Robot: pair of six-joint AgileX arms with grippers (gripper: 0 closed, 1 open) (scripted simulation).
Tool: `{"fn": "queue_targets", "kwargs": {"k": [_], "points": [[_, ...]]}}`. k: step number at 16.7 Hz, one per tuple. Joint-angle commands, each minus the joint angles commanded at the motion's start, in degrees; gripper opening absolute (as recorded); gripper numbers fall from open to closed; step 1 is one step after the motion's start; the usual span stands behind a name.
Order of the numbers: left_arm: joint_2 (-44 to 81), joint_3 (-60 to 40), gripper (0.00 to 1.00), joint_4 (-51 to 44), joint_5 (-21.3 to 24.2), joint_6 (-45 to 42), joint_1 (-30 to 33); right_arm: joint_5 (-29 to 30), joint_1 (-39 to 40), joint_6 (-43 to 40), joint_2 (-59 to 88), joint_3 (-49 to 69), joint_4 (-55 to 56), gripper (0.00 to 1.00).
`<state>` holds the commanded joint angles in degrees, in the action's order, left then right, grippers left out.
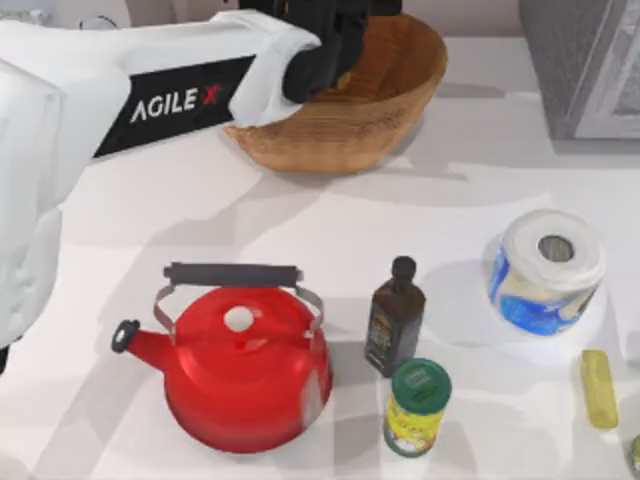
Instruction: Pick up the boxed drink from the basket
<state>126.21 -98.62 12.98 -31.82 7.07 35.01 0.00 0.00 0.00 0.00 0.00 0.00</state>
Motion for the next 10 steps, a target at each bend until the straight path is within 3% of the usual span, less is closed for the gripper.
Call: {"fn": "queue_targets", "kwargs": {"k": [4,10], "points": [[-3.64,-7.51,0.0,-10.89,-0.07,-0.06,-0.03,0.0,0.0,0.0,0.0,0.0,0.0,1.0],[-4.47,-9.09,0.0,-12.65,-0.07,-0.18,-0.16,0.0,0.0,0.0,0.0,0.0,0.0,1.0]]}}
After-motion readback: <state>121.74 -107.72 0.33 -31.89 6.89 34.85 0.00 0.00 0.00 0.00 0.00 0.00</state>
